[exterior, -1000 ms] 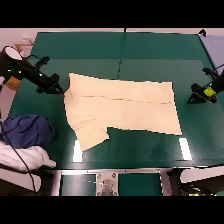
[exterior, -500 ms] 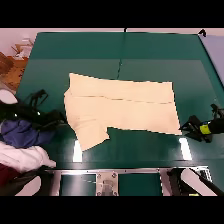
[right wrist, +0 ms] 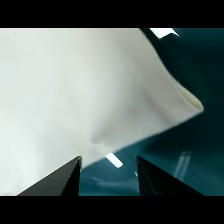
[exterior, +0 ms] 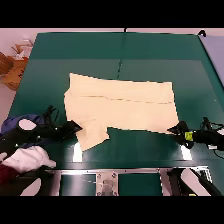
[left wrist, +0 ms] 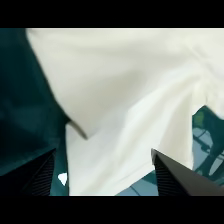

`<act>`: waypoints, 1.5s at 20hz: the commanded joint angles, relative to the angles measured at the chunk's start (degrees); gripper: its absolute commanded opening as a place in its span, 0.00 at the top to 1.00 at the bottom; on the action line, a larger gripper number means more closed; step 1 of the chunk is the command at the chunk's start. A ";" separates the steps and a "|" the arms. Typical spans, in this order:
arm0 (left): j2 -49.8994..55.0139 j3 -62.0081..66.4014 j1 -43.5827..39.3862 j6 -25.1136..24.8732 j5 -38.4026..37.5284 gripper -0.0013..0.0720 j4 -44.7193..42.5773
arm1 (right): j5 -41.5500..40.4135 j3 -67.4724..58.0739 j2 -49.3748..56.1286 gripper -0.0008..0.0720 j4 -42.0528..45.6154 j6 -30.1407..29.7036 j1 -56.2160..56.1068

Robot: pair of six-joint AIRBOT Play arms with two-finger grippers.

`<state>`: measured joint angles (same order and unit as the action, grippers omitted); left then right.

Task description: Fold the shirts.

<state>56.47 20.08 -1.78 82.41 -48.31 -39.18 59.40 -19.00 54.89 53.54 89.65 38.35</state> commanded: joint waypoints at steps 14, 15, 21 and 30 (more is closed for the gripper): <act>-0.70 10.25 -5.66 -5.70 -9.14 0.95 -1.53 | 2.82 -5.42 2.84 0.97 2.43 -6.08 -1.81; -0.76 12.24 -5.66 -5.14 -11.58 0.95 -2.58 | 4.59 -6.40 2.84 0.97 2.93 -6.10 -0.96; -0.61 25.90 -5.66 -3.21 -17.18 0.95 -4.83 | 9.64 -14.45 2.25 0.97 -0.76 -5.90 -1.03; 14.97 45.66 -5.66 -3.41 -7.67 0.95 -9.25 | 4.35 -31.08 12.26 0.97 -8.55 -5.90 -9.49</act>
<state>65.65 59.16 -7.49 79.07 -58.61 -46.89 65.54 -44.71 62.57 47.29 83.70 31.55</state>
